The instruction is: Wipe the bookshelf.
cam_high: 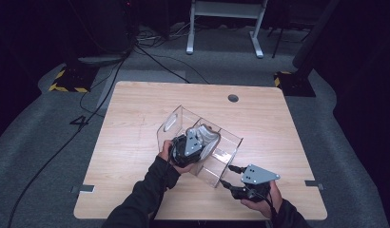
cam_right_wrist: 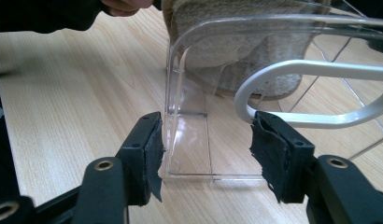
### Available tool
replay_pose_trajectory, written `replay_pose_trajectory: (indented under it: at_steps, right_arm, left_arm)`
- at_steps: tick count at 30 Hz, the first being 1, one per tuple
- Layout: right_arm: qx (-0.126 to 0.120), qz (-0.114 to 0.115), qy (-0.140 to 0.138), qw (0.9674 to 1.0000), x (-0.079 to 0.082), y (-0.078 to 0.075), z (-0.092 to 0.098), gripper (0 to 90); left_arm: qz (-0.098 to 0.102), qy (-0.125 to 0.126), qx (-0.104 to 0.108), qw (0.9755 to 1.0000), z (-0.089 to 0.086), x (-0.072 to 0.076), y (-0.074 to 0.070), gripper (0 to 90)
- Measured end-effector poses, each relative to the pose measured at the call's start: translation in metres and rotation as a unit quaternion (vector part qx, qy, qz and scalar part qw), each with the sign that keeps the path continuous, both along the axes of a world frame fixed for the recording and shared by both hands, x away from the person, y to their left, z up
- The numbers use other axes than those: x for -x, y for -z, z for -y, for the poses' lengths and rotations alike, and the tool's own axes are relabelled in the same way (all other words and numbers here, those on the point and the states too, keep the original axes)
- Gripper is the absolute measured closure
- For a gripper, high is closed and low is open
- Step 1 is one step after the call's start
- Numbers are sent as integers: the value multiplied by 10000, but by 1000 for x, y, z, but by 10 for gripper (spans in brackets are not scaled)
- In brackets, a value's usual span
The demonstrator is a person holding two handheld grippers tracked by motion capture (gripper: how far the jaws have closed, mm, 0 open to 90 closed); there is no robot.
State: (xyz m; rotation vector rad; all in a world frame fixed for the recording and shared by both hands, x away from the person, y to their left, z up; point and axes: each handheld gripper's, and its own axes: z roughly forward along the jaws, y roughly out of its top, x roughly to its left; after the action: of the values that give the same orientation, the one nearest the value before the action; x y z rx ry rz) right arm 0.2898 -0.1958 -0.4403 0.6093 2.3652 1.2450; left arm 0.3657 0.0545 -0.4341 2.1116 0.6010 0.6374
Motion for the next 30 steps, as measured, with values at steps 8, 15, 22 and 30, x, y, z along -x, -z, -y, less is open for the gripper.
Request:
replay_pose_trajectory:
  at_steps: [8,15,22,30]
  right_arm:
    - [-40,5,24,10000,-1,0,1,430]
    - [-48,-1,5,10000,0,-1,2,424]
    - [-82,-2,-13,10000,0,-1,2,422]
    - [-84,6,-17,10000,0,-1,2,417]
  left_arm:
    - [-13,-34,-88,10000,-3,17,11,637]
    - [-147,-27,-140,9998,-10,29,24,633]
    - [-434,27,-304,9986,-14,34,41,630]
    - [-760,123,-254,9967,-20,38,50,634]
